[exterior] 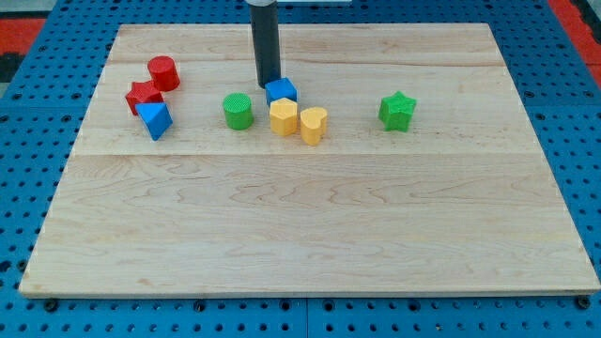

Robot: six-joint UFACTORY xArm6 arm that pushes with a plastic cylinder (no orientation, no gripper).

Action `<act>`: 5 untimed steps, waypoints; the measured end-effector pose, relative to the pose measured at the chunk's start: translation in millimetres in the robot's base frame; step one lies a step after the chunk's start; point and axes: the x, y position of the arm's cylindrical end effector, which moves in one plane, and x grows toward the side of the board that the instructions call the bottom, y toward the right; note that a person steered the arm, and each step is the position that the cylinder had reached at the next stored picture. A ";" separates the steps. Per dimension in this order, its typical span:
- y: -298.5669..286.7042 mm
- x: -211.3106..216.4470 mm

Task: Move the green star to the right of cube

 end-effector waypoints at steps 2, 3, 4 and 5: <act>31.0 -13.5; 115.6 -50.4; 228.6 -6.3; 216.8 53.9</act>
